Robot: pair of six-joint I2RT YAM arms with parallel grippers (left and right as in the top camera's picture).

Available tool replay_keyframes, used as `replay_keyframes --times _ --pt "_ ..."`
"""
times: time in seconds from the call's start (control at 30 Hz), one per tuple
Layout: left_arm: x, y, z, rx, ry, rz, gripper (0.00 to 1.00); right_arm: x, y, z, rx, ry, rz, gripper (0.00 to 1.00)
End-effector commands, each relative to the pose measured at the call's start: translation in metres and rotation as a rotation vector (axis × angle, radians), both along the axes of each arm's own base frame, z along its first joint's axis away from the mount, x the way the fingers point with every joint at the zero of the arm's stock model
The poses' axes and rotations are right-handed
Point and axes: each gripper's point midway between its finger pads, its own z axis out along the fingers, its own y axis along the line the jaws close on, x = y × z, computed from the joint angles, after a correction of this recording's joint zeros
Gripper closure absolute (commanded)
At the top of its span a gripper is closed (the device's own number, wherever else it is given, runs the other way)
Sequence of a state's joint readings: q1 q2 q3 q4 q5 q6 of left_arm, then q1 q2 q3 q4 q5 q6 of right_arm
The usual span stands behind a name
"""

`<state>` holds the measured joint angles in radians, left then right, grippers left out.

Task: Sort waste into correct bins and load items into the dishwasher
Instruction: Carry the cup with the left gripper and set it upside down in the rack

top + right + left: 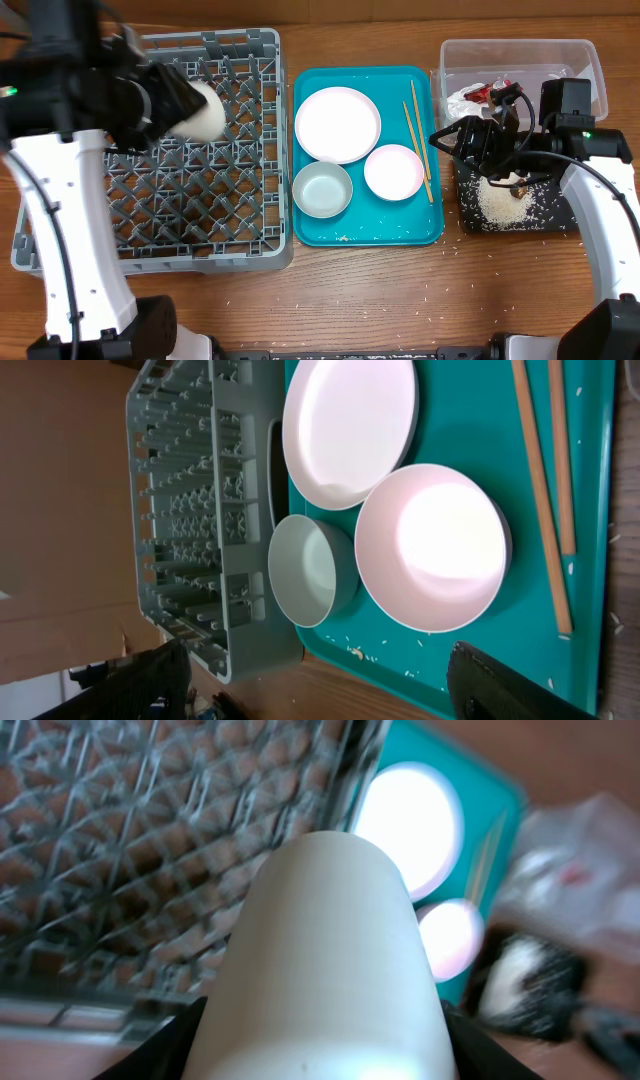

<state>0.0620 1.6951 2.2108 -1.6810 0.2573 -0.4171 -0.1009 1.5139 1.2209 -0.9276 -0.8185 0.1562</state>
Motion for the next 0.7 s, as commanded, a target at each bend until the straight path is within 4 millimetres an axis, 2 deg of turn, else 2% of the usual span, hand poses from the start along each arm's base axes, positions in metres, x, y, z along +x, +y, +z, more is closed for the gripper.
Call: replay_keyframes --times 0.0,0.07,0.2,0.3,0.5,0.67 --pt "-0.008 -0.003 -0.030 0.171 0.092 -0.067 0.90 0.001 0.000 -0.002 -0.021 -0.011 0.009 0.16" --pt "-0.015 -0.017 -0.049 0.169 0.163 -0.096 0.90 0.001 -0.001 -0.002 -0.026 -0.017 0.017 0.16" --pt "-0.036 -0.026 -0.093 0.196 0.334 -0.097 0.96 -0.001 0.000 -0.003 -0.026 -0.006 0.017 0.16" --pt "-0.049 -0.033 -0.123 0.203 0.430 -0.091 0.96 -0.001 -0.001 -0.004 -0.034 -0.008 0.016 0.15" --pt "-0.068 -0.042 -0.167 0.267 0.525 -0.109 0.96 0.000 -0.003 -0.006 -0.048 -0.006 0.011 0.15" --pt "-0.070 -0.050 -0.200 0.276 0.529 -0.127 0.96 0.000 -0.003 -0.006 -0.047 -0.005 0.011 0.15"
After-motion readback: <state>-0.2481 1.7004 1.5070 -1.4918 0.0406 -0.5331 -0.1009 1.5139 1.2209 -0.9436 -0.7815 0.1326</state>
